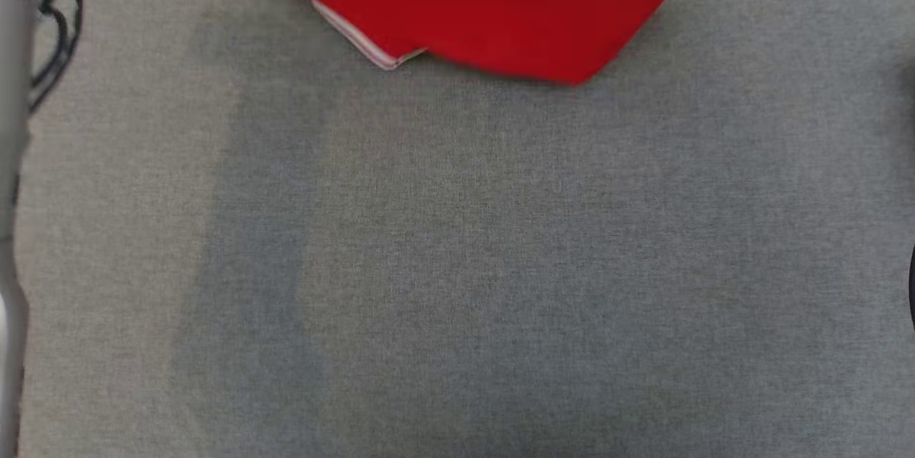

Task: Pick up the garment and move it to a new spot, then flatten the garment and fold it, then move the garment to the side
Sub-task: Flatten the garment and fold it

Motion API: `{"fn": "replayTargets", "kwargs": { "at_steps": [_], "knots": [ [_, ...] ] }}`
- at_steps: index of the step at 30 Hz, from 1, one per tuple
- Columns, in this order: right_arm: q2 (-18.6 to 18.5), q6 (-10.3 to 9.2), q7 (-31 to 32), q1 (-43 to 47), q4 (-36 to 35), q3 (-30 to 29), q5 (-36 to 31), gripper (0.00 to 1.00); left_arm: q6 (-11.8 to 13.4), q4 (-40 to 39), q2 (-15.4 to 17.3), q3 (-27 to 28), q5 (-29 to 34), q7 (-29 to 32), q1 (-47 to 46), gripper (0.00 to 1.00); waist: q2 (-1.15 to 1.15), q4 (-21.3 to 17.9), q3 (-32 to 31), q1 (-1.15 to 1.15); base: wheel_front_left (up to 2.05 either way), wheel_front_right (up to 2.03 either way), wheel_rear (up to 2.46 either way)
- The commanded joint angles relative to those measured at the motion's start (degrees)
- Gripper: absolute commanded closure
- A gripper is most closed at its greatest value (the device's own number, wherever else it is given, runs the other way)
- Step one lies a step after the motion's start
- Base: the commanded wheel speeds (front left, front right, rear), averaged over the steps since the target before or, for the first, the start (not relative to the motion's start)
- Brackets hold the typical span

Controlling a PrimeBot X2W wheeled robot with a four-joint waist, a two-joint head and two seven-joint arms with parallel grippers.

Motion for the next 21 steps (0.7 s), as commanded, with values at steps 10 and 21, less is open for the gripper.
{"fn": "replayTargets", "kwargs": {
  "at_steps": [10,21],
  "knots": [
    [2.08,0.03,-4.79,-20.44,8.58,0.09,5.88,1.00,-0.06,10.57,1.89,-3.09,2.04,-6.56,-20.67,1.00,0.00,-0.29,10.64,-0.02,0.00,0.00,0.00],
    [-1.17,0.03,-5.10,-17.66,12.47,9.31,8.47,1.00,-0.06,14.98,1.50,-8.08,-5.04,-8.33,-19.21,1.00,0.00,0.34,7.33,-0.02,0.00,0.00,0.00]
  ]
}}
